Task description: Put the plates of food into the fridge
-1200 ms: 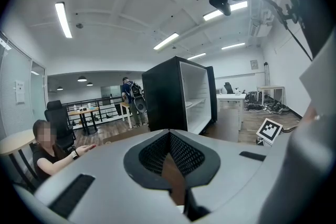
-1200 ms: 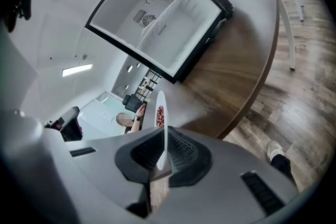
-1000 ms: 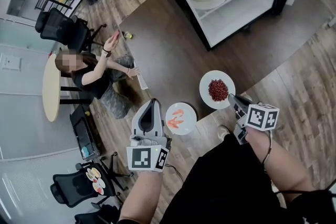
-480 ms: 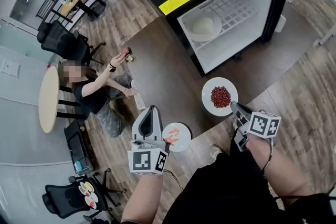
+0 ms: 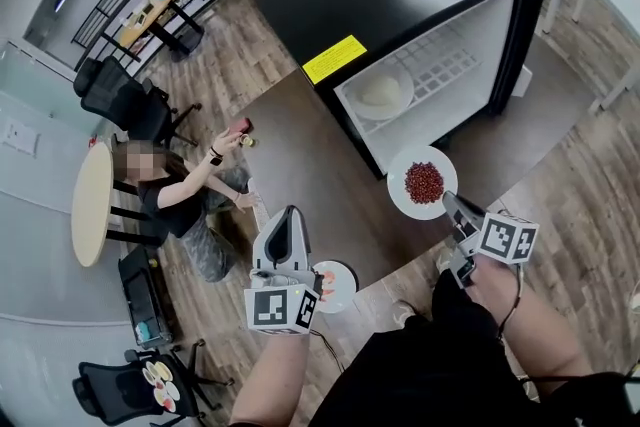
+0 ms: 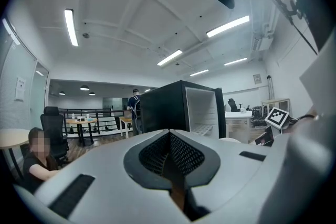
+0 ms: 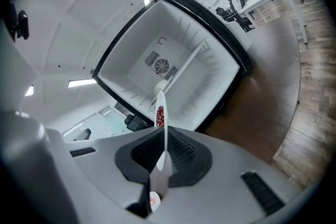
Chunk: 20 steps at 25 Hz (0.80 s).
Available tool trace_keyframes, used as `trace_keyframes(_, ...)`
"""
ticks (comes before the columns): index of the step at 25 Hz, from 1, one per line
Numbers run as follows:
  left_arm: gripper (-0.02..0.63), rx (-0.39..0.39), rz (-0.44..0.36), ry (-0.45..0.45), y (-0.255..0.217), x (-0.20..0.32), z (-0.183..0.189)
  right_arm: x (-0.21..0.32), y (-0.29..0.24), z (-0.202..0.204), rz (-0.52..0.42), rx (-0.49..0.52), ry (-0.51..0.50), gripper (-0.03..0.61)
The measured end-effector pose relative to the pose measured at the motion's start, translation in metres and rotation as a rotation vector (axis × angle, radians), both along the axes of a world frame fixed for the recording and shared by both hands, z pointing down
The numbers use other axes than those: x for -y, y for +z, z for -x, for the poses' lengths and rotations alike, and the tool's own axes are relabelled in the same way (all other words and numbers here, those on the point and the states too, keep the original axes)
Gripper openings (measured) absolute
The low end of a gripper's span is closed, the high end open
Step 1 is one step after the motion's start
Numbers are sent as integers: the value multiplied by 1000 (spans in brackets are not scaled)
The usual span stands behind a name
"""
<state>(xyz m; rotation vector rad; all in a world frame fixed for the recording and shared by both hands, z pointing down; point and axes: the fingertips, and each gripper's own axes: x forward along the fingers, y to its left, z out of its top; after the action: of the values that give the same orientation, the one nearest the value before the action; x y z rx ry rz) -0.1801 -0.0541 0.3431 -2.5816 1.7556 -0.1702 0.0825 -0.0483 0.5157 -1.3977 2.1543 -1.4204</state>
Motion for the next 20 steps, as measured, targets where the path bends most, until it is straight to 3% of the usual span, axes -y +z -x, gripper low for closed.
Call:
trace_keyframes(15, 4, 2, -58, -34, -30, 53, -14, 85, -45, -59, -67, -22, 65, 17)
trace_keyframes(20, 4, 7, -69, -34, -36, 73, -26, 115, -55, -78, -89, 13, 94, 17)
